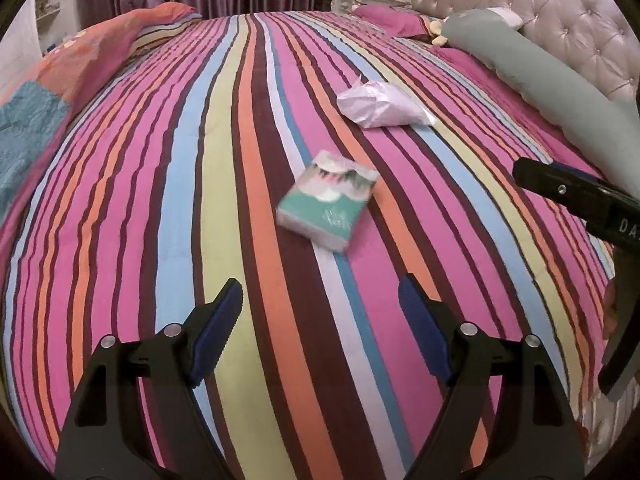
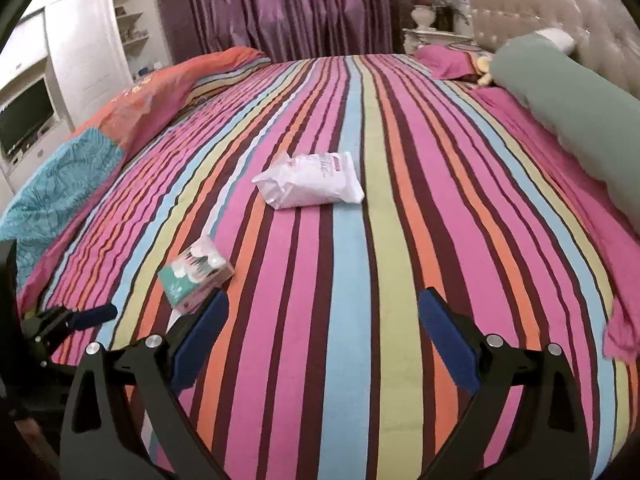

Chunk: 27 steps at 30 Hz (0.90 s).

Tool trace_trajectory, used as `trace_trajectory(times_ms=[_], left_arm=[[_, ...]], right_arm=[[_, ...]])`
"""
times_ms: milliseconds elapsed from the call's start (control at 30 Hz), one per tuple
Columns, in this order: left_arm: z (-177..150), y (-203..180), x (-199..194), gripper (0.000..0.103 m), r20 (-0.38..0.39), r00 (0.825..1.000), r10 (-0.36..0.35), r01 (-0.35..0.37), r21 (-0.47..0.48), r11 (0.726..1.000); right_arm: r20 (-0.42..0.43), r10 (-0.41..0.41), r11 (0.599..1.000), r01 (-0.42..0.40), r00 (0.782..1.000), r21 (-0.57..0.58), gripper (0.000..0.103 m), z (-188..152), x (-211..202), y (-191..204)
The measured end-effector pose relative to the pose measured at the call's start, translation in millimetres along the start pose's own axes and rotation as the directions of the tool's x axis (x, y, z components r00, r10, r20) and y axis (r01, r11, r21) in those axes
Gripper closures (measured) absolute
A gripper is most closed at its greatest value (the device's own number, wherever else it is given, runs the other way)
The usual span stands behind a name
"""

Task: Collect trash
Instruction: 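Grasp the teal tissue box with the left tool while the right tool grasps the white packet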

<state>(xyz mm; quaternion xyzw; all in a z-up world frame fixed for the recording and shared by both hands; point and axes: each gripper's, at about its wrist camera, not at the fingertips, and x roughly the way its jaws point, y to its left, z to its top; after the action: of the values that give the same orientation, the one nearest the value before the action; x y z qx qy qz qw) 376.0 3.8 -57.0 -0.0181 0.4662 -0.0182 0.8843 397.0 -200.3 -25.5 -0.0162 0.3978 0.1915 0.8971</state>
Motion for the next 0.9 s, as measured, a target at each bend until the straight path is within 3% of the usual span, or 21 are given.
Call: trace_trajectory(times_ms=[433, 900], left_arm=[[32.5, 0.7, 39.8, 0.025, -0.024, 1.000, -0.013, 0.014, 0.063, 0.998], [53.5, 3.7, 69.7, 0.025, -0.042, 0.997, -0.057, 0.060, 0.068, 0.996]], right_arm=[[-0.032, 0.058, 0.998, -0.058, 0.998, -0.014, 0.011, 42.8, 58.1, 8.7], [-0.069, 0.064, 0.998, -0.063, 0.996, 0.020, 0.008, 78.8, 110.7, 7.1]])
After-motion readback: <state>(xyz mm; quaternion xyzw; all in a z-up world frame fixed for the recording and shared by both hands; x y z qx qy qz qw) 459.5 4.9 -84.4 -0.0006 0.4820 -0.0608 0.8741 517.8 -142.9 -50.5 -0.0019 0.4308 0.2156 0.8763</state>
